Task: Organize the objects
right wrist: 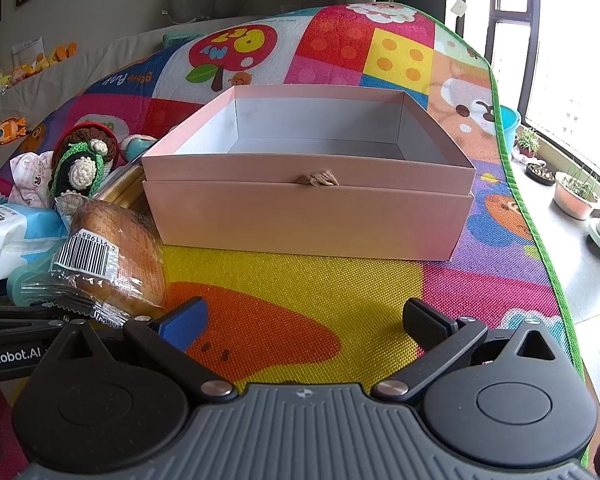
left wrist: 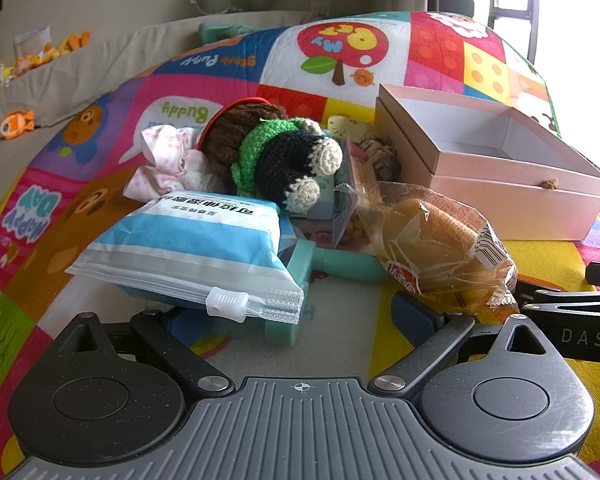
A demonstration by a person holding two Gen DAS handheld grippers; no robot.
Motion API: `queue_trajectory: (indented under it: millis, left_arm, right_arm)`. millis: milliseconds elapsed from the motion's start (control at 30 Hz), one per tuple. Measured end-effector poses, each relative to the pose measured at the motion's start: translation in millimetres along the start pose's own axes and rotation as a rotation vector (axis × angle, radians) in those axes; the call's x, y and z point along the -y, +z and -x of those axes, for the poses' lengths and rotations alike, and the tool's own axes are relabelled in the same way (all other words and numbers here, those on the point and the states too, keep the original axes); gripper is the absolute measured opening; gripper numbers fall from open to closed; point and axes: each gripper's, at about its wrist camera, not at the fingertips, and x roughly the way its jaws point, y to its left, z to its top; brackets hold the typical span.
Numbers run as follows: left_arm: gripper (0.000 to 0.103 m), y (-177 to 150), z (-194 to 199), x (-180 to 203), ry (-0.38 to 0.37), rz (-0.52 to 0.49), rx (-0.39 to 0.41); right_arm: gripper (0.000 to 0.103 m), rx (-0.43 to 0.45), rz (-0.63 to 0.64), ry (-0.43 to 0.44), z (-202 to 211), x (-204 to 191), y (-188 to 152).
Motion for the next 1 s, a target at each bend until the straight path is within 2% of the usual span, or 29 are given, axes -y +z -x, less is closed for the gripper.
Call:
queue_trajectory:
  millis: [1000]
  left_arm:
    - [0.099,-0.4,2.9,-4.4,-0.001,0.0,0.001]
  right_arm:
    - [0.103,0.0,0.0,0.0,-0.2,0.4,-0.3]
